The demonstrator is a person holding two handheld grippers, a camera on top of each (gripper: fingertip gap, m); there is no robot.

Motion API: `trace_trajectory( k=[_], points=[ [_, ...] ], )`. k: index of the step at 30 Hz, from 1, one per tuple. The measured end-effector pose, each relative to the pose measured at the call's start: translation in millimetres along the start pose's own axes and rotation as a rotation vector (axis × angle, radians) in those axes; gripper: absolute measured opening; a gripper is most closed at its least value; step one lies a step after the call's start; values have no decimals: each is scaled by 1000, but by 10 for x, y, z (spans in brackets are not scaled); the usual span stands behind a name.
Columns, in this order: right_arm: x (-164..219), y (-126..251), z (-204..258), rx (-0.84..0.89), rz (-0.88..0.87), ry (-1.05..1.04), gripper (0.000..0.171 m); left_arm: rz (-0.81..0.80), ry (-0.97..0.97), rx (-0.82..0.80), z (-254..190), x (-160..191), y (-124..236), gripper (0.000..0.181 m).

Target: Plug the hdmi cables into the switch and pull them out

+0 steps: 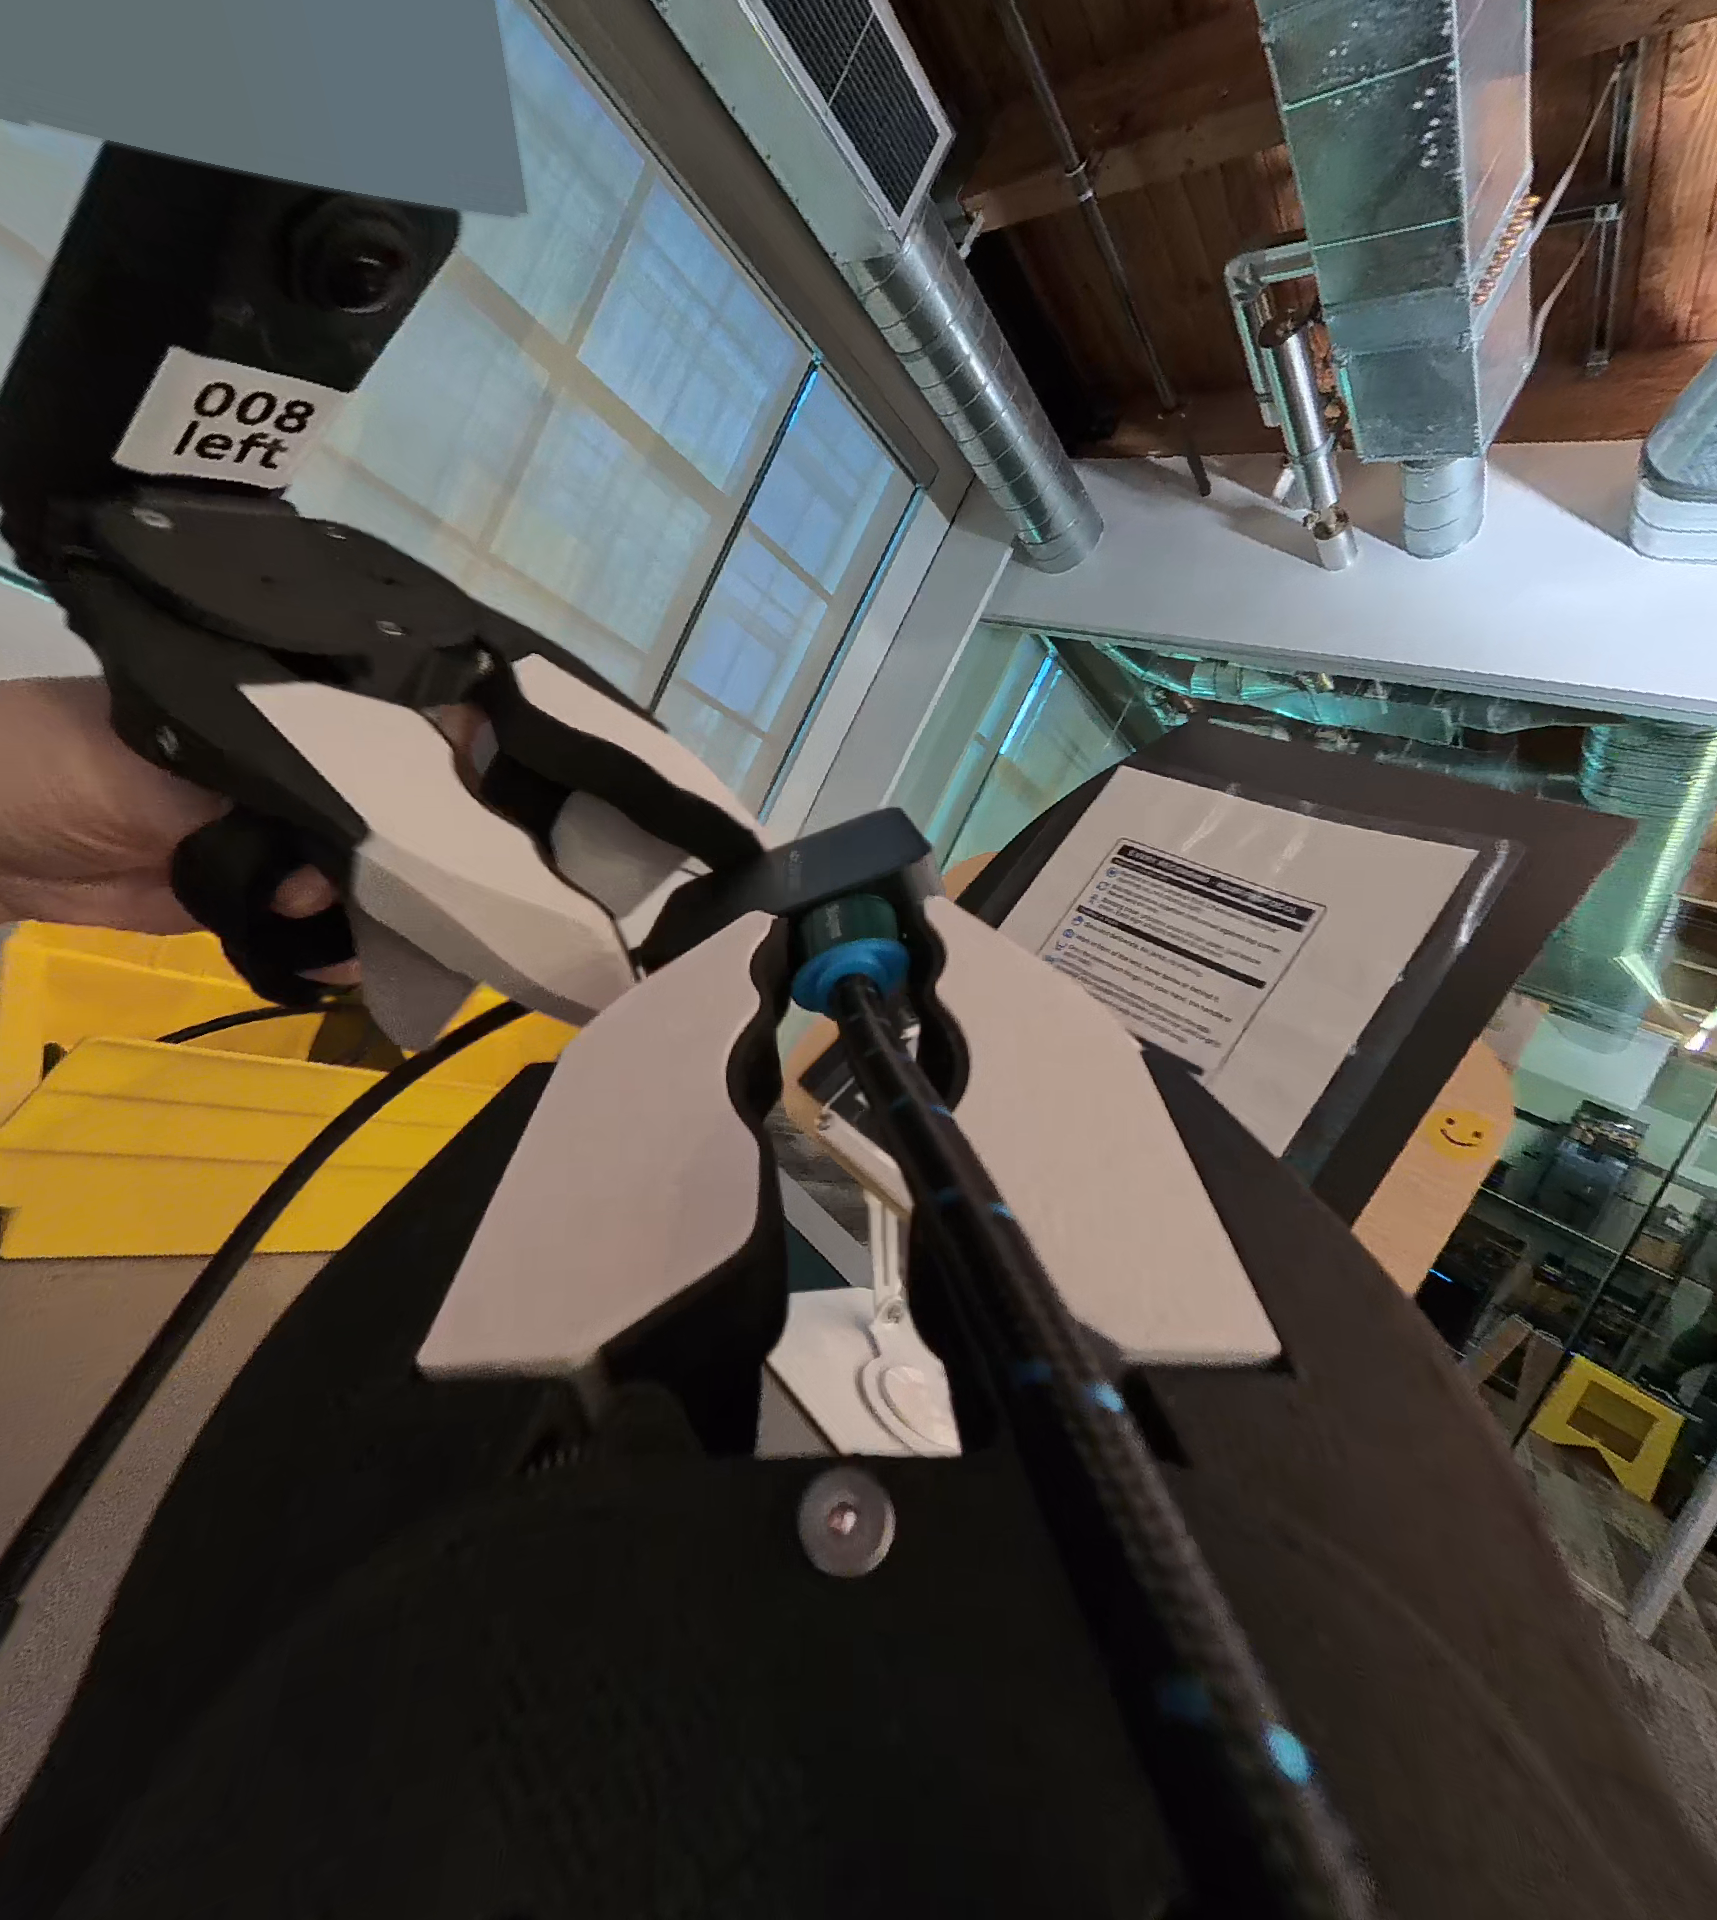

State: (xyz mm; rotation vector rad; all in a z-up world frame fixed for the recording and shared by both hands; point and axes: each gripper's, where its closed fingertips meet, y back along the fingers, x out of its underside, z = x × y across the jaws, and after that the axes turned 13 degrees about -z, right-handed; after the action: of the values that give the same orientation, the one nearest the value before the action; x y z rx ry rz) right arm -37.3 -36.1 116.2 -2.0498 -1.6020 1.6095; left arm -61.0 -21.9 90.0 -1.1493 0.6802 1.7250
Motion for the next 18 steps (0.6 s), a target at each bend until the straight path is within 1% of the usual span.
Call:
trace_trajectory(
  k=[4, 7, 10, 13, 15, 18],
  points=[
    [-70, 31, -114, 13, -31, -35, 22, -60, 88, 11, 86, -84, 130, 75],
    [-181, 43, -10, -99, -99, -112, 23, -136, 306, 115, -5, -194, 167, 72],
    [-270, 61, 89, -168, -145, -85, 23, -218, 527, 215, -61, -319, 189, 66],
    [-325, 66, 154, -199, -170, -38, 23, -269, 670, 324, -137, -400, 223, 59],
    [-341, 67, 203, -224, -174, -15, 23, -265, 710, 359, -168, -398, 220, 49],
    [-348, 62, 253, -244, -171, 29, 23, -228, 690, 374, -223, -359, 214, 48]
  ],
)
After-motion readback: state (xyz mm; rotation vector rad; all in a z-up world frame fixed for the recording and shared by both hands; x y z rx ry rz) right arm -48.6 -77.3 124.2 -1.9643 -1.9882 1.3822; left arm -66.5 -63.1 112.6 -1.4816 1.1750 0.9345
